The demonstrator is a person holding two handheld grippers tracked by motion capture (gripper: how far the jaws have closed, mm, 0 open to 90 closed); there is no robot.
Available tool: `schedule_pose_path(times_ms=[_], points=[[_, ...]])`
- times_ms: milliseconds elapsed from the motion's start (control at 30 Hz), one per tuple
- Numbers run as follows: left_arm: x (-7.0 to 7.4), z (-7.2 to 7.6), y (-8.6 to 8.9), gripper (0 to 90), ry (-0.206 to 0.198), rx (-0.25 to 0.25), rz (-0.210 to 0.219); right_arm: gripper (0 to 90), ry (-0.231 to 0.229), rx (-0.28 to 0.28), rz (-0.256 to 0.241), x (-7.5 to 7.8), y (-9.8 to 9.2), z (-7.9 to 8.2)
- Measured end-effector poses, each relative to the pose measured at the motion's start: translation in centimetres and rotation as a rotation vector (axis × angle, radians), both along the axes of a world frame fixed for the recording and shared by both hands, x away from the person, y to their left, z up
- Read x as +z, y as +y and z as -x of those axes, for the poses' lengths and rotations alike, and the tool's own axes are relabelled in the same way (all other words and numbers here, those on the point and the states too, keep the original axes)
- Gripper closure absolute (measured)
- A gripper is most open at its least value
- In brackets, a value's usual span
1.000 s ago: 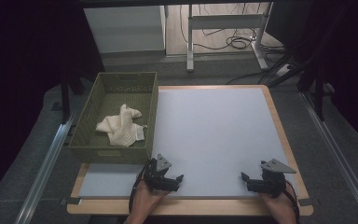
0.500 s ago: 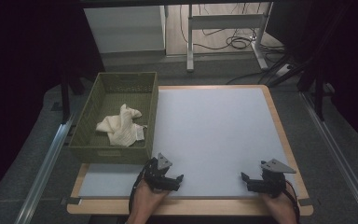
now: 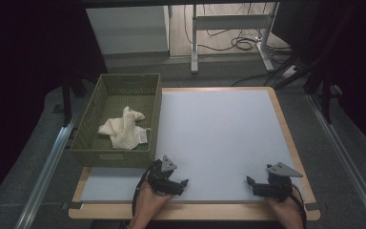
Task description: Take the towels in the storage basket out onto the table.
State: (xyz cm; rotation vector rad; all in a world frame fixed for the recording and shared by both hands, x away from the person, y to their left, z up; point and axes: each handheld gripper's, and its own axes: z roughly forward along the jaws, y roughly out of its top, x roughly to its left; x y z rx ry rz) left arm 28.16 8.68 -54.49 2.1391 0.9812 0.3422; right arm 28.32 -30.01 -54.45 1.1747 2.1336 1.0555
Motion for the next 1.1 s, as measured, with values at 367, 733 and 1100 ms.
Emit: schedule_pose_path(times_ms=[367,733,1100], points=[[2.2,-0.3,-1.2,6.0,-0.015,-0.057,0.013,6.3,-0.004,0.002,0.000,0.0,0.0,0.0],[3.8,-1.1,-2.2,6.1,-0.009,-0.119,0.027,6.3,-0.004,0.005,-0.002,0.0,-0.1,0.0],[6.0,-2.2,-2.5,6.1,-0.007,-0.153,0.045,6.4,-0.004,0.005,-0.001,0.0,-0.1,0.0]])
